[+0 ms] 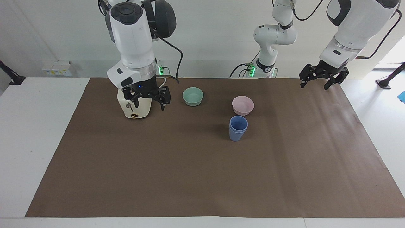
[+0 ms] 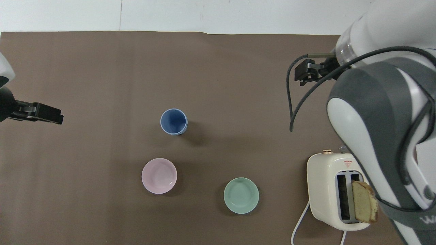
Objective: Stack blue cups with both arms
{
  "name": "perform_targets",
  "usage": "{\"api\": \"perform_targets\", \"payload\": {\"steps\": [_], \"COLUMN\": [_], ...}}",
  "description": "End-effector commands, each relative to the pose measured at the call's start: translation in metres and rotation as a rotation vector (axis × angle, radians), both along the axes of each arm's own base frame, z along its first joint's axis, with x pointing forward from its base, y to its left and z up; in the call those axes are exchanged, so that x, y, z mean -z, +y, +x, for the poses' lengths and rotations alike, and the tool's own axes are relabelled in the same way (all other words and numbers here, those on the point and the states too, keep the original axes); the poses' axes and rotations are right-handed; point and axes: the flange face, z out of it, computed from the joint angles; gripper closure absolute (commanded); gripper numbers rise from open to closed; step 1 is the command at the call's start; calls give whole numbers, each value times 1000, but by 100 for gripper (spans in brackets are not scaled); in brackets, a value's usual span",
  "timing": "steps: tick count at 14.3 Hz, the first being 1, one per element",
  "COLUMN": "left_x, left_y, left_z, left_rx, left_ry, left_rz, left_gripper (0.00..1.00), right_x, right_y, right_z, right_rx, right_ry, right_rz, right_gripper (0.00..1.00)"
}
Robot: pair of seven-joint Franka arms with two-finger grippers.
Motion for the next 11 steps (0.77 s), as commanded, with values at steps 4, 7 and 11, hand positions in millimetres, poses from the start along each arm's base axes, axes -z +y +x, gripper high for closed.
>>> {"api": "perform_targets", "payload": {"steps": [4,7,11], "left_x": [-7,-7,-7], "left_y": [1,0,-3], "left_z": [-3,-3,-3], "left_rx": [9,9,12], "left_ry": [3,3,0], "left_rz": [-8,-8,-8], "left_gripper": [0,0,0], "right_x": [-15,-9,-1], "right_y": [-71,-96,-105], "right_z": [-11,-18,-28], "right_rx": [-84,-72,19], "right_ry": [20,45,70], "right_rz": [4,-2,-1], "right_gripper": [0,0,0]}}
